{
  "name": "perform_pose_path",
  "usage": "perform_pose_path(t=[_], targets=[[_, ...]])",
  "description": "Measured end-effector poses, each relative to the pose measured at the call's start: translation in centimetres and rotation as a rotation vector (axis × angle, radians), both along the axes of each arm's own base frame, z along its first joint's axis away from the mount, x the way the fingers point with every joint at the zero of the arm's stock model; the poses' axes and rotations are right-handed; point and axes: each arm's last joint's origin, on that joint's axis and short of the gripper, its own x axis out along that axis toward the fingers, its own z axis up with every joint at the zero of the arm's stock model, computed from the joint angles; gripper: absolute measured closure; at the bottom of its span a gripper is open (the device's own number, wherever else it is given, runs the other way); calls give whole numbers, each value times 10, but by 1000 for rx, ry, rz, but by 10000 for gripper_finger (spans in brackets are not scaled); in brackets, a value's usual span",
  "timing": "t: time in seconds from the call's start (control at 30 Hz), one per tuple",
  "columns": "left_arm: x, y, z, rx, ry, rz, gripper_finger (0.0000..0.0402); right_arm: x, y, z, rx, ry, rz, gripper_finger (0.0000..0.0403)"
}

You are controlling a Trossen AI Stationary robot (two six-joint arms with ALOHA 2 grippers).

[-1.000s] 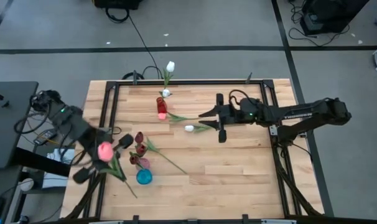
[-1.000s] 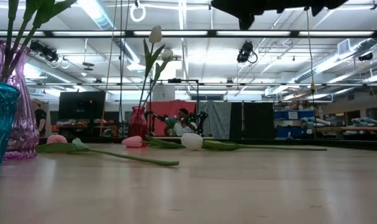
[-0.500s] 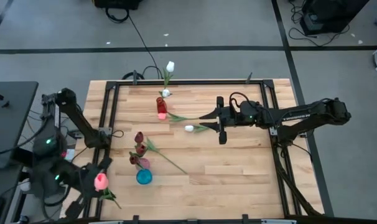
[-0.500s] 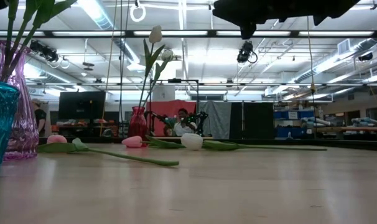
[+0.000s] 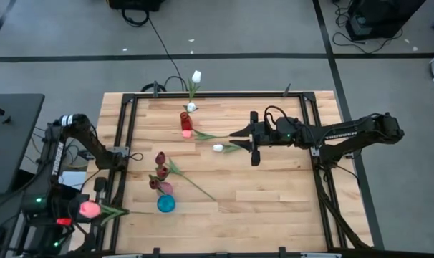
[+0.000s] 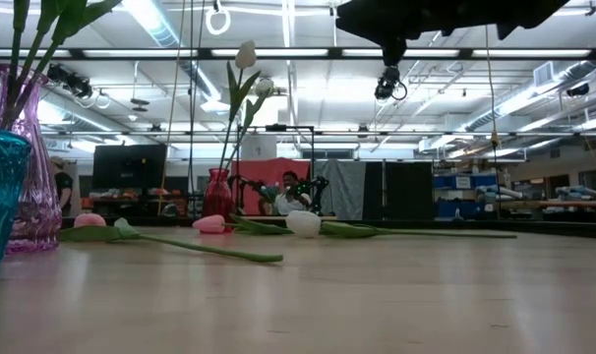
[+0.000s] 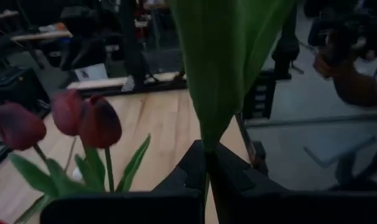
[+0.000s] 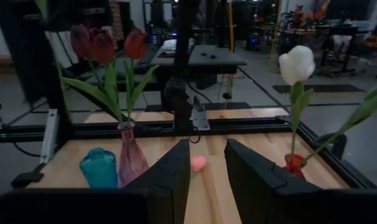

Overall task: Sort flowers into vase by color
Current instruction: Put the center pink tulip into the blue vase

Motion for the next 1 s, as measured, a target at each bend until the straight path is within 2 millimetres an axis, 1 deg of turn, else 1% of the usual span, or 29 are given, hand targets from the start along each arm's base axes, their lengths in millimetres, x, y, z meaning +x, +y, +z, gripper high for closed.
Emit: perform_pose_path(t=[0.1, 0.23, 0.3, 0.43, 0.5, 0.7, 0.83, 0.93, 1.0], targets=[[0, -1, -5, -18, -3, 18, 387, 0, 1, 0, -2, 3, -36, 288], [0, 0, -20, -32, -16, 23, 387, 0, 3, 0, 18, -1, -61, 288], [3, 2, -30, -20, -18, 36, 387, 3, 6, -3, 40, -1, -54, 288], [11, 6, -50, -8, -3, 69, 387, 14, 11, -16, 50, 39, -37, 288], [12, 8, -57, 4, -6, 78, 387, 18, 13, -23, 60, 55, -33, 288], [18, 12, -61, -2, -102, 120, 387, 27, 13, -35, 76, 77, -35, 288], [27, 15, -64, 43, -80, 156, 387, 29, 13, -37, 84, 64, -36, 288], [33, 17, -67, 39, -20, 179, 387, 30, 13, -37, 84, 62, -35, 288], [34, 18, -66, 33, -13, 182, 387, 30, 14, -37, 84, 63, -32, 288]])
